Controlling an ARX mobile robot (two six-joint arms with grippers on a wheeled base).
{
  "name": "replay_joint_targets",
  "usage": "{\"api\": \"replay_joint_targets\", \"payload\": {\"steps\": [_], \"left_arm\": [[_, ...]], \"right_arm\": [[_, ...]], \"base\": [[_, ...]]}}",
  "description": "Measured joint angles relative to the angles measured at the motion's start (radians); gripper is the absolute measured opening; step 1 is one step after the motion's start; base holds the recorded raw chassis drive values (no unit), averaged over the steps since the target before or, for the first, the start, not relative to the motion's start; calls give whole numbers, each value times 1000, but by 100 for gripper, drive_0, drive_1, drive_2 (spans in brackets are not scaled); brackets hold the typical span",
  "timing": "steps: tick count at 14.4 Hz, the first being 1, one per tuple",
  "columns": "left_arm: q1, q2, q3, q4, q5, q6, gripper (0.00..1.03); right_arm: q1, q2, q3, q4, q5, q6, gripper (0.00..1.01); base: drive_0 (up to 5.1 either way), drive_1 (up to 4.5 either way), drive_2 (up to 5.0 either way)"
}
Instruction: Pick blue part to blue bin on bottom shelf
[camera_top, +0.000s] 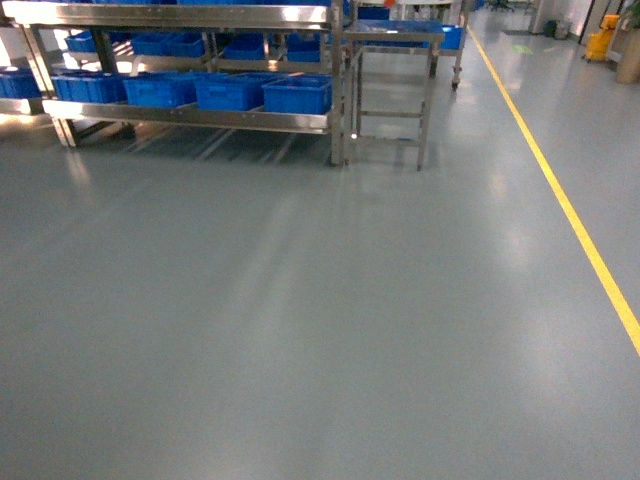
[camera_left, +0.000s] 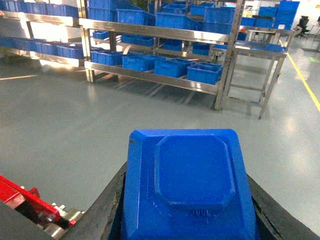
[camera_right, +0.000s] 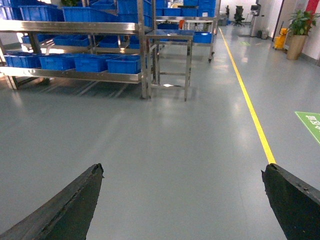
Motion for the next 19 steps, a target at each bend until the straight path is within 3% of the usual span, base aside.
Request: {"api": "replay_joint_targets", "payload": {"steps": [12, 19], "left_arm": [[-2, 1, 0, 1, 1, 0, 43], [-1, 0, 0, 0, 2, 0, 43]], "right_arm": [[0, 0, 0, 1, 0, 0, 98], [0, 0, 0, 2, 0, 0, 98]], "base": [[-90, -90, -90], [5, 407, -397]]}}
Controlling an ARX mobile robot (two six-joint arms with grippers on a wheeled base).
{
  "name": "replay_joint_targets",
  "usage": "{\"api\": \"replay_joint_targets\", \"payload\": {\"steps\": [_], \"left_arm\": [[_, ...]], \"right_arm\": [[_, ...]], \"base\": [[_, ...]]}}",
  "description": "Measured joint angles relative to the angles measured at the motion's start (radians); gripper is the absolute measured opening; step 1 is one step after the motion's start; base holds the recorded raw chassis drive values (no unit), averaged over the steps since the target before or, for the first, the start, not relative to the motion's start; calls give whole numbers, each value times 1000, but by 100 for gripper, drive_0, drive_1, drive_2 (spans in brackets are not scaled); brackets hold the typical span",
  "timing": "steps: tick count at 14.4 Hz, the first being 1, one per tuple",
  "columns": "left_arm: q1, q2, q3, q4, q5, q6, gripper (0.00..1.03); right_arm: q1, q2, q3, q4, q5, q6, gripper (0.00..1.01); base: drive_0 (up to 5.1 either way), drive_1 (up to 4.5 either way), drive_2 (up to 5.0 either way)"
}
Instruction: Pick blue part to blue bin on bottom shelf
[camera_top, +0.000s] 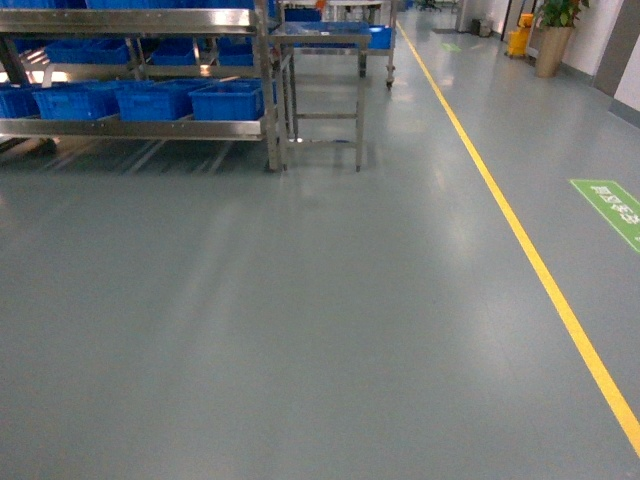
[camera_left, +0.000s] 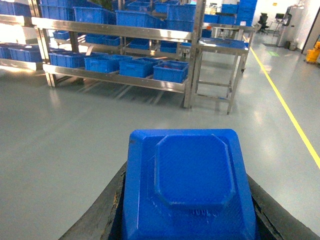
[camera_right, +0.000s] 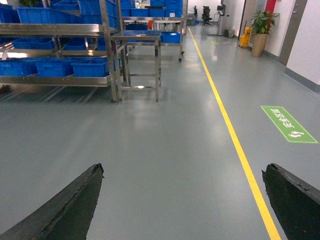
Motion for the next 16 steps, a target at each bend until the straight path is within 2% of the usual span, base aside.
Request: {"api": "replay_joint_targets", "payload": {"steps": [16], "left_arm": [[0, 1, 0, -1, -2, 0, 43]], "right_arm": [[0, 0, 0, -3, 0, 0, 98]], "base": [[1, 402, -401]]}}
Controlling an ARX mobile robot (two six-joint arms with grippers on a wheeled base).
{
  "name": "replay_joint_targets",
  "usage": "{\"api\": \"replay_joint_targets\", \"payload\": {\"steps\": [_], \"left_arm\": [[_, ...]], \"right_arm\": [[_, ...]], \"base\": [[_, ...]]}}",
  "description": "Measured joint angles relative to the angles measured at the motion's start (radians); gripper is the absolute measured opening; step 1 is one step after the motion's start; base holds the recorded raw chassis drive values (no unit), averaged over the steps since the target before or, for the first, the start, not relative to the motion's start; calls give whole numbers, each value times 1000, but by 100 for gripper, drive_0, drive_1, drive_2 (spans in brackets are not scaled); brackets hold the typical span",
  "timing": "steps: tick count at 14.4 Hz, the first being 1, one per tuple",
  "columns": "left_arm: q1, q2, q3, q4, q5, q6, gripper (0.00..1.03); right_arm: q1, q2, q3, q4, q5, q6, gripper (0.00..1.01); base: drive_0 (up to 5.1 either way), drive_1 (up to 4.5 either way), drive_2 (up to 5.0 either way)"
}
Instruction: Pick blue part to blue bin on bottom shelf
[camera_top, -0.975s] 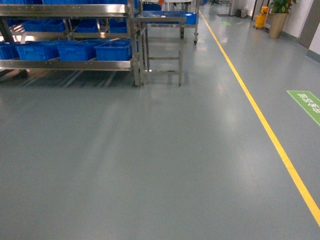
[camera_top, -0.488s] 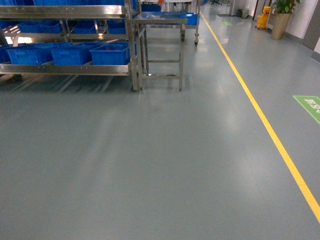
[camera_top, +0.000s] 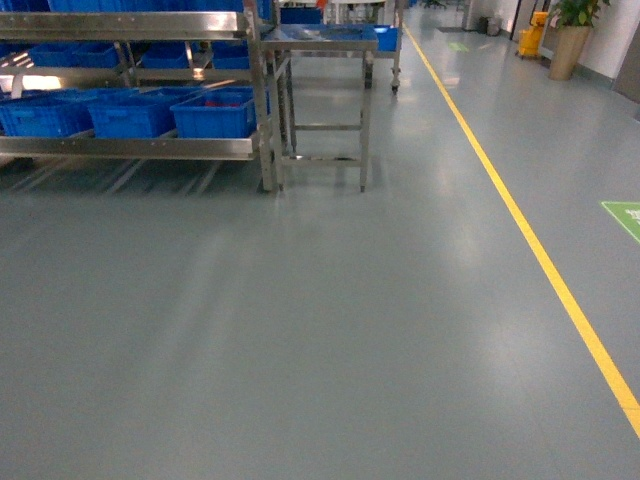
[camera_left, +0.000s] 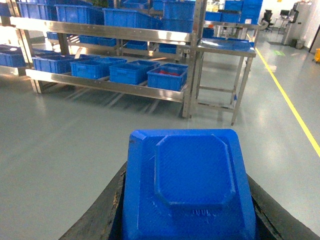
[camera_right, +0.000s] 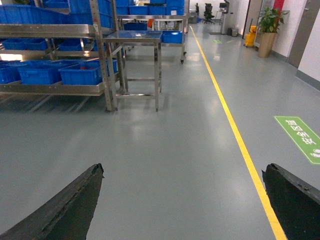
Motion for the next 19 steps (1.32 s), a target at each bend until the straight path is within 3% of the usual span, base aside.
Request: {"api": "replay_joint_targets", "payload": {"steps": [19], "left_arm": [[0, 0, 0, 2, 0, 0, 43]], "right_arm": [[0, 0, 0, 1, 0, 0, 98]], "base": [[-2, 399, -404]]}}
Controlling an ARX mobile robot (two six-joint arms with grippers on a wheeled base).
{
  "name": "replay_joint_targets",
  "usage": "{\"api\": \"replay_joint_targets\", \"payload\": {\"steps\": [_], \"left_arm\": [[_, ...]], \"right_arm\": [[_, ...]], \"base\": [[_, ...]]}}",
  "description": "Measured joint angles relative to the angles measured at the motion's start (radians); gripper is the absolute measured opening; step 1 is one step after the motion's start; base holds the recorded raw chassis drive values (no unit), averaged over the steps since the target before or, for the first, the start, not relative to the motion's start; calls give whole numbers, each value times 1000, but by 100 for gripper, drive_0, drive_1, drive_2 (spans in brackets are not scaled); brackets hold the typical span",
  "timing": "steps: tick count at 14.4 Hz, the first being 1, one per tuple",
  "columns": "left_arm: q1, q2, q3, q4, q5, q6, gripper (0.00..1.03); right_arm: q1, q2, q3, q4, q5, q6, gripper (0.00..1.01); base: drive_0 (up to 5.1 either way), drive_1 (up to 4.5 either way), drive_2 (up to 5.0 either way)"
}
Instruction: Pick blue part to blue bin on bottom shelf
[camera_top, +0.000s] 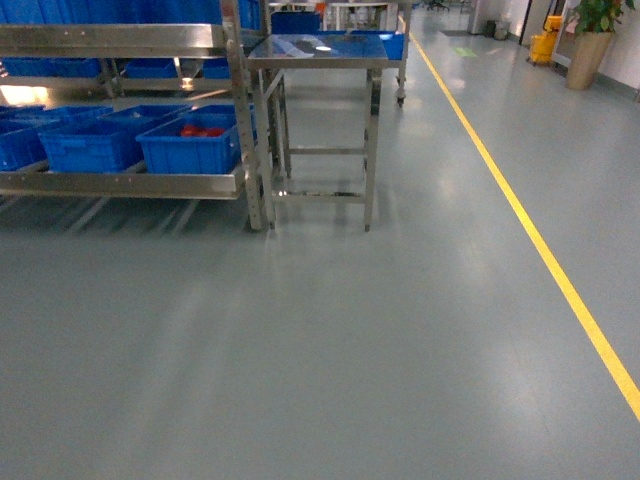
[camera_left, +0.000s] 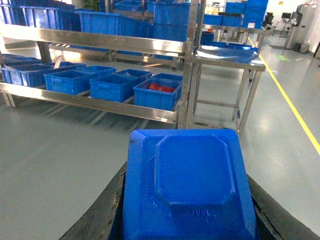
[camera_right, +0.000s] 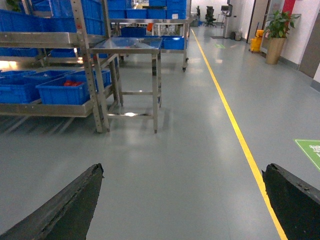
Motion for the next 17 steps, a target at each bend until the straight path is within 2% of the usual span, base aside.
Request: {"api": "replay_joint_targets", "payload": {"steps": [17], "left_arm": [[0, 0, 0, 2, 1, 0, 43]], "right_arm": [[0, 0, 0, 4, 0, 0, 98]], "base": [[0, 401, -402]]}}
